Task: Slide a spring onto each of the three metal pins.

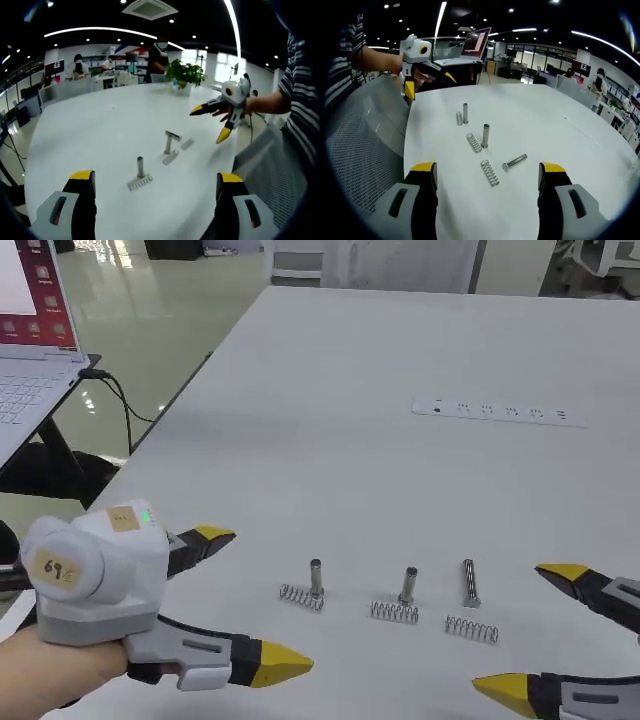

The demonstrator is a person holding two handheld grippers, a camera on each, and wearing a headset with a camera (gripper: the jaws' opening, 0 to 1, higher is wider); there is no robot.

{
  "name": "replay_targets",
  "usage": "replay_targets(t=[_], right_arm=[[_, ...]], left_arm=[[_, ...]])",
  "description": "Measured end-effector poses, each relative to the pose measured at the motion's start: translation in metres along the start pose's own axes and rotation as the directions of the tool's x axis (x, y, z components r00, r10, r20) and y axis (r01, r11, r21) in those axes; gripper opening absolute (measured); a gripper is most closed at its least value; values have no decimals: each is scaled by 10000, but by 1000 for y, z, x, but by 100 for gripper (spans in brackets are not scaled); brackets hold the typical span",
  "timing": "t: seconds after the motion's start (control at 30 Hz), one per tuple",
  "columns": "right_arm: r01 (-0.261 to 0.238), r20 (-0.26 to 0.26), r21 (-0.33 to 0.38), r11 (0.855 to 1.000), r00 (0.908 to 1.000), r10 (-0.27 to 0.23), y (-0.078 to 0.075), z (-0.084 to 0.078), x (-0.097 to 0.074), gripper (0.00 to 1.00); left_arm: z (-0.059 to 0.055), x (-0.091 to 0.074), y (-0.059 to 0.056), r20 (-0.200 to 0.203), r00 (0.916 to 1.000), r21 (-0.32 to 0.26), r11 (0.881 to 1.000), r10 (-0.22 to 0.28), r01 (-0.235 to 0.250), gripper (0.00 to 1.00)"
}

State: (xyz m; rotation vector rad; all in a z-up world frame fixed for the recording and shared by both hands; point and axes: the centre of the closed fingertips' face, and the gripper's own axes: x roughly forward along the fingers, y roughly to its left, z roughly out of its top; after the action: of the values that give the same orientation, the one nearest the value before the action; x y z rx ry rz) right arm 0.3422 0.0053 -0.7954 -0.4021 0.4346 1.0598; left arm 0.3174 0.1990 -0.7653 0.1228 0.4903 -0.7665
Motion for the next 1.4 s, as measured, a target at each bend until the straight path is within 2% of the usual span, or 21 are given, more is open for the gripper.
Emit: replay_targets(t=[0.3,0.57,0.8,1.07,1.4], right_arm=[[-37,-322,51,10000,9995,39,1,-14,-5,83],[-71,-595,120,9999,9982,78,1,-24,-7,82],[-107,-589,244,9996,9982,121,-3,-21,-2,81],[-9,-231,581,9983,9997,22,-17,-4,7,76],[232,-473,648,9976,9987,-202,-33,2,14,66]], left_arm=[[-4,2,-4,29,9997,-123,9996,-260,260,98],[-16,2,3,-203,9995,-290,9993,-240,234,98],[-16,3,4,-209,9995,-315,9992,-242,235,98],[-17,2,4,-247,9994,-333,9992,-229,221,98],[-18,2,2,-284,9993,-393,9990,-232,220,98]])
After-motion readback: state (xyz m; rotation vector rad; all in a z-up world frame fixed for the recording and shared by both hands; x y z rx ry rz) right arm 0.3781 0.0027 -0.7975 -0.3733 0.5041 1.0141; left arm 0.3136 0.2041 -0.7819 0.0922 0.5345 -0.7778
